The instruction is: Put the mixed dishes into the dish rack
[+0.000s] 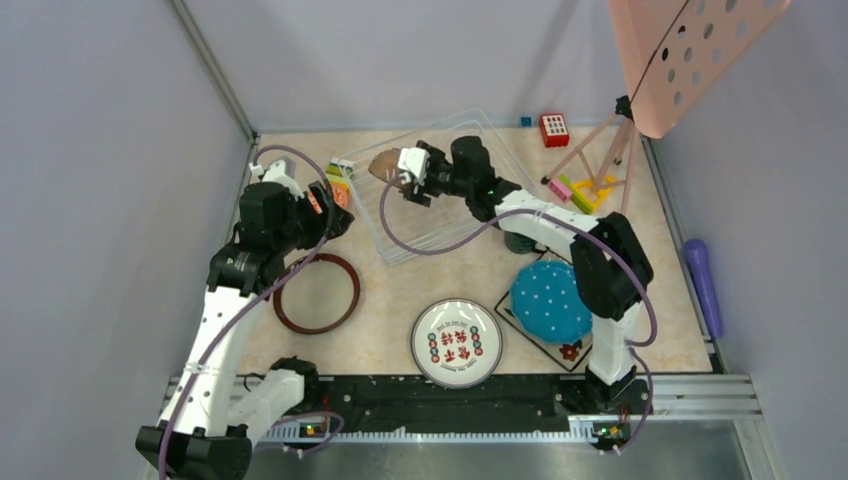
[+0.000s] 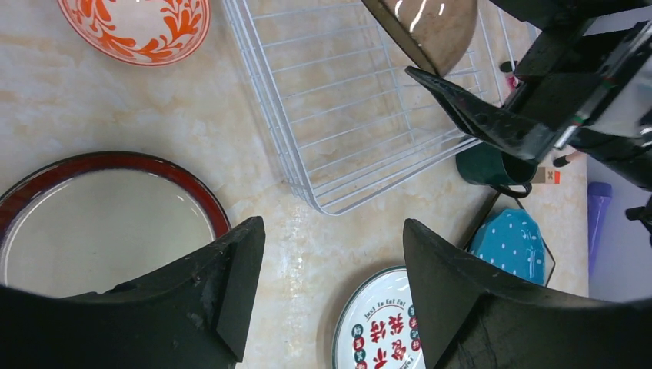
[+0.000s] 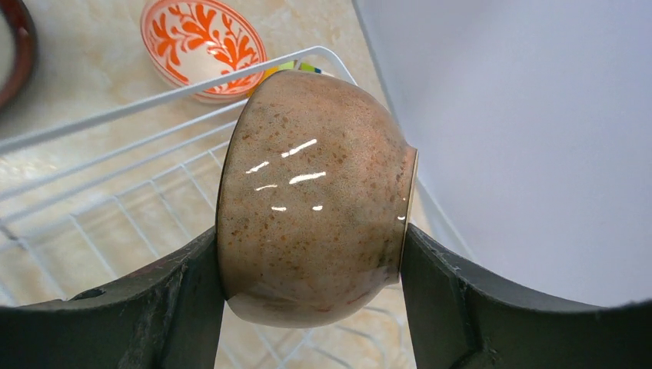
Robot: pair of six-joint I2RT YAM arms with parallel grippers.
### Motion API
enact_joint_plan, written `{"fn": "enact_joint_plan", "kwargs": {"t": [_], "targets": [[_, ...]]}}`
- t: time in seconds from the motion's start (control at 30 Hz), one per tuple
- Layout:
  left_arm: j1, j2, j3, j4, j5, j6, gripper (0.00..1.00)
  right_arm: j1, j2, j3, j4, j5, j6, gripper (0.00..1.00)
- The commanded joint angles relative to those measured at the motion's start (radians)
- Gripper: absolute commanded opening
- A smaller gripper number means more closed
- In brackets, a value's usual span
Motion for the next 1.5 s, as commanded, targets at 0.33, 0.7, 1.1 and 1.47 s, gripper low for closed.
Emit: {"fn": "enact_joint_plan", "kwargs": {"t": [0.33, 0.7, 1.1, 1.47], "targets": [[0.012, -0.048, 0.046, -0.085, -0.077, 0.077, 0.72, 0.074, 0.19, 0.067, 0.363, 0.127, -0.731, 0.0], [0.013, -0.025, 0.025, -0.059, -0.035, 0.069, 0.72, 0.093, 0.33, 0.153, 0.391, 0.145, -0.854, 0.0], [0.016, -0.011, 0.02, -0.057, -0.027, 0.091, 0.72, 0.101, 0.437, 0.287, 0.309, 0.096, -0.845, 0.23], [0.022, -0.006, 0.011, -0.051, 0.007, 0.1, 0.72, 0.11, 0.405, 0.319, 0.177, 0.095, -0.713, 0.95]]}}
